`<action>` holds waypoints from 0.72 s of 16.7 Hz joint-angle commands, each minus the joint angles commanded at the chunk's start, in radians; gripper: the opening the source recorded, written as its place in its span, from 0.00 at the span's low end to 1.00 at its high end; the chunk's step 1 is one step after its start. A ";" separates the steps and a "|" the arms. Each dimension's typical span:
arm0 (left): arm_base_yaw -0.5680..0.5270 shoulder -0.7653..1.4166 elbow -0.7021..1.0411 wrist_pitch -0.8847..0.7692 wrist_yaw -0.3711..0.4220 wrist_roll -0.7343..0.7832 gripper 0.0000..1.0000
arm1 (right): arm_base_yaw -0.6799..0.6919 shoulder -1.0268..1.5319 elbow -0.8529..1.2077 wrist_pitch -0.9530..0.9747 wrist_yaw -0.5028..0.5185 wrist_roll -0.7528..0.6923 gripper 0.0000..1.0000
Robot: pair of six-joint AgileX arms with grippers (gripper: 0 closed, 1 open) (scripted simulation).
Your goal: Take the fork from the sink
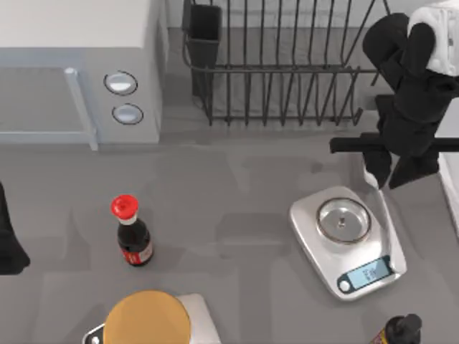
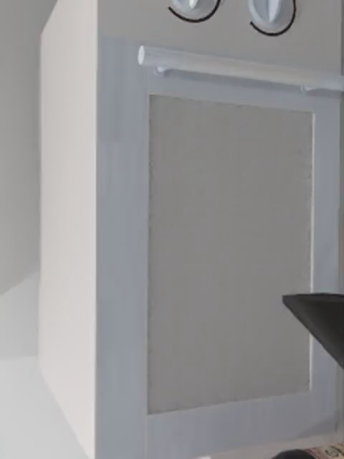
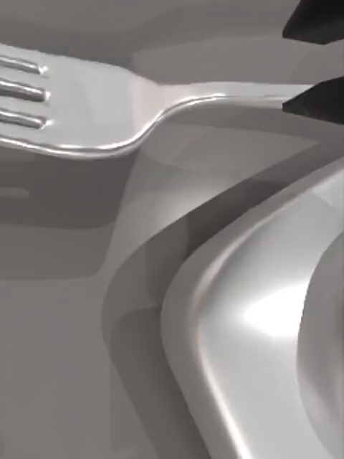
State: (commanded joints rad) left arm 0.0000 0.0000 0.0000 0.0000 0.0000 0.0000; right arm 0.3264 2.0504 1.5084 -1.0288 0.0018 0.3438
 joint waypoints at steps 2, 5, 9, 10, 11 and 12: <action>0.000 0.000 0.000 0.000 0.000 0.000 1.00 | 0.000 0.000 0.000 0.000 0.000 0.000 0.53; 0.000 0.000 0.000 0.000 0.000 0.000 1.00 | 0.000 0.000 0.000 0.000 0.000 0.000 0.75; 0.000 0.000 0.000 0.000 0.000 0.000 1.00 | 0.000 0.000 0.000 0.000 0.000 0.000 1.00; 0.000 0.000 0.000 0.000 0.000 0.000 1.00 | 0.000 0.000 0.000 0.000 0.000 0.000 1.00; 0.000 0.000 0.000 0.000 0.000 0.000 1.00 | 0.000 0.000 0.000 0.000 0.000 0.000 1.00; 0.000 0.000 0.000 0.000 0.000 0.000 1.00 | 0.000 0.000 0.000 0.000 0.000 0.000 1.00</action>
State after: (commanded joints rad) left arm 0.0000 0.0000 0.0000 0.0000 0.0000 0.0000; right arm 0.3264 2.0504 1.5084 -1.0288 0.0018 0.3438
